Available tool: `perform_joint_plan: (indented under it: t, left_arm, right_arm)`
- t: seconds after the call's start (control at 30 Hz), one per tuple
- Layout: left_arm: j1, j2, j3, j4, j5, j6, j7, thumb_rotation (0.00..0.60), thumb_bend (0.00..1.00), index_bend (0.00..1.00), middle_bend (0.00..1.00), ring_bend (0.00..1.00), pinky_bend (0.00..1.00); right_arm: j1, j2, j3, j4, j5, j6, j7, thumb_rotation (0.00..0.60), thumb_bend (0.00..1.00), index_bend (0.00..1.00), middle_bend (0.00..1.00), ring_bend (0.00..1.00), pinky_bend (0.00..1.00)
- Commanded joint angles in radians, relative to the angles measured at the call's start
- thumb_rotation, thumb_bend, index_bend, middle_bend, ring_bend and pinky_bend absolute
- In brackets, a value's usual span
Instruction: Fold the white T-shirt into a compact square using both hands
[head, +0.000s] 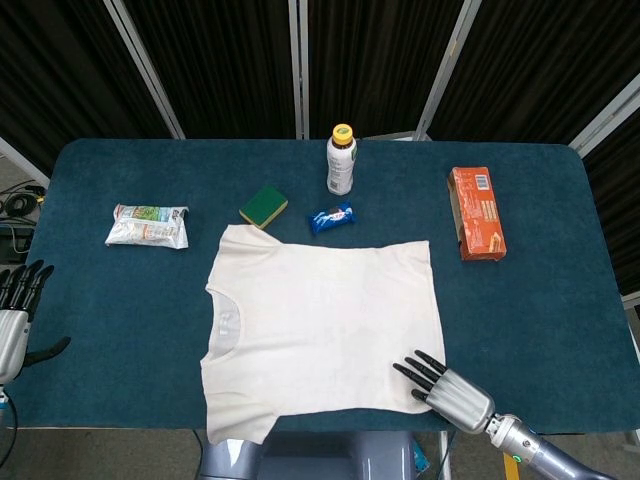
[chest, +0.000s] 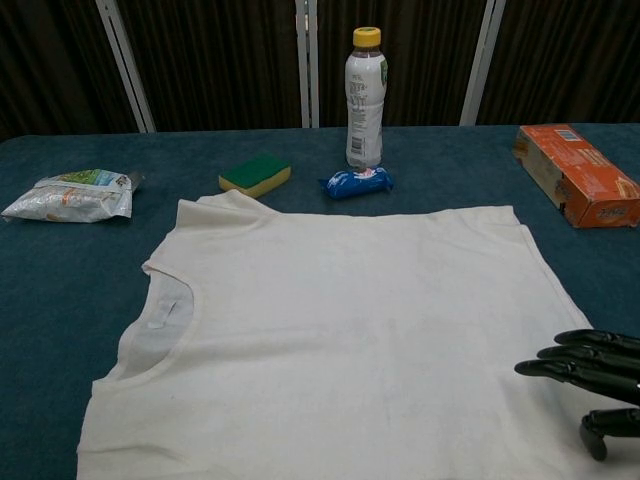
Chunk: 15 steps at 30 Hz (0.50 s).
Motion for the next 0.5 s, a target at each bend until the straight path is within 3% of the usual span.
perform_joint_plan:
  t: [0.03,0.5]
  left_arm:
    - [0.0,0.0,0.0,0.0,0.0,0.0,0.001,0.6,0.0,0.0,0.0,0.0,0.0]
    - [-0.005,0.0,0.019,-0.006,0.022,-0.018,-0.016,0.6,0.0,0.0,0.0,0.0,0.0]
  right_arm:
    - [0.0,-0.001,-0.003,0.004,0.004,0.006,0.005,0.6,0.31,0.46,0.0,0.0,0.0]
    - [-0.017,-0.017,-0.022,0.039,0.023,0.063,0.065,0.6,0.45,0.64,0.01,0.0,0.0]
